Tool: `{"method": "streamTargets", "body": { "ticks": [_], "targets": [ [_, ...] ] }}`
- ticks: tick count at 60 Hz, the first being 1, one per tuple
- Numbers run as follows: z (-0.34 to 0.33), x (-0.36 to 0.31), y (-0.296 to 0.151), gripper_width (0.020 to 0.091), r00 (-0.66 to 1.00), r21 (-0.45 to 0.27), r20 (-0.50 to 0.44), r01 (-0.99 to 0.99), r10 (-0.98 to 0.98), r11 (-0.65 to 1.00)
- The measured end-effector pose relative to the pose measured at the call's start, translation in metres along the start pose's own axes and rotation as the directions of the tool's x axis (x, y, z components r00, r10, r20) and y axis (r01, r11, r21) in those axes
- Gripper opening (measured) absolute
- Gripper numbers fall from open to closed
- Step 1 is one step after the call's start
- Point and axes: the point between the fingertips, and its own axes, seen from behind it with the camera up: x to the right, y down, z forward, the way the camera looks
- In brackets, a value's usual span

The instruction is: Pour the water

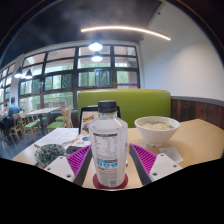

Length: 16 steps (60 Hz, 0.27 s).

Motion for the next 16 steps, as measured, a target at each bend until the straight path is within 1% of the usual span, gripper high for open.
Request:
{"method": "streamTargets", "body": {
  "ticks": [16],
  "targets": [
    [0.0006,-0.004,0.0025,0.0794,1.0,-0.011,0.013,0.004,-0.004,1.0]
  ]
}}
